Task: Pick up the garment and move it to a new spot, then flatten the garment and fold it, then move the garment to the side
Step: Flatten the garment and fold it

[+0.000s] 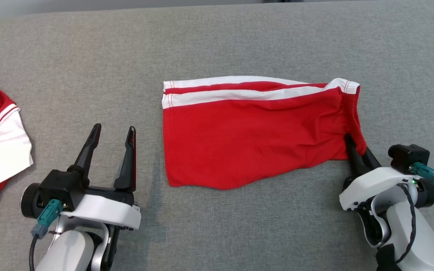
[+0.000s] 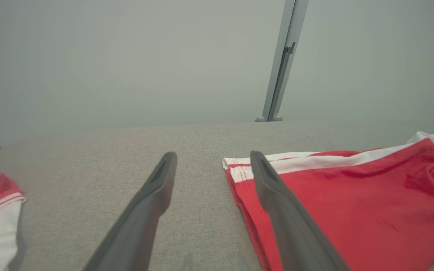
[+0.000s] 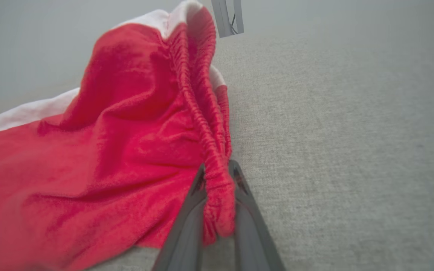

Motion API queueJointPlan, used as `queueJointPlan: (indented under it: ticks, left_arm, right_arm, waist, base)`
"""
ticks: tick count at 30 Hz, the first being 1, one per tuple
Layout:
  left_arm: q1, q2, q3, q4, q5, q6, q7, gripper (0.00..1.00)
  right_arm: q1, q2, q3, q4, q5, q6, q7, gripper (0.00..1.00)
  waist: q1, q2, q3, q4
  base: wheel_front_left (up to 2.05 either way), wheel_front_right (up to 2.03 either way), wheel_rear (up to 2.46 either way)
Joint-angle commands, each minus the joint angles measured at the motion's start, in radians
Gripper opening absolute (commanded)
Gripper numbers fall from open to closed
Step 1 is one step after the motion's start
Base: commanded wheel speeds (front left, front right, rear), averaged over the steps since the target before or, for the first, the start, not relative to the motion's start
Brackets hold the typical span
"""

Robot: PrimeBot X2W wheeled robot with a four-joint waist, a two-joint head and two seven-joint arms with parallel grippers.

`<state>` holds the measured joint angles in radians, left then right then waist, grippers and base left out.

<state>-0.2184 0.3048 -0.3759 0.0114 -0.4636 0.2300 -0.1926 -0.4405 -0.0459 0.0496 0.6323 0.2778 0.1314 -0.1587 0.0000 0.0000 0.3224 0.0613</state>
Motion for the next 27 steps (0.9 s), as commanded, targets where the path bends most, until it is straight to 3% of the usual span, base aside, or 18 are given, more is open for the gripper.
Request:
queueJointPlan:
  ticks: [1,13,27]
  left_arm:
    - [-0.017,0.009,0.000,-0.006,0.008,0.005,0.005,1.00]
    - [0.007,0.025,-0.011,-0.036,0.015,0.020,0.028,1.00]
    - [-0.006,0.014,-0.032,-0.045,0.008,0.018,0.032,1.00]
  right_arm:
    - [0.016,-0.010,-0.004,0.004,0.013,-0.001,-0.013,0.00]
    - [0.089,-0.025,-0.064,-0.062,0.097,-0.001,-0.004,0.00]
    - [0.051,-0.008,0.219,-0.424,0.097,-0.001,0.195,0.00]
  waist:
    - [0.0000,0.0000,-0.004,-0.012]
    - [0.0000,0.0000,-0.023,-0.064]
    - [0.0000,0.0000,-0.032,-0.037]
  base:
    - [0.00,0.00,0.00]
    - [0.00,0.00,0.00]
    - [0.00,0.00,0.00]
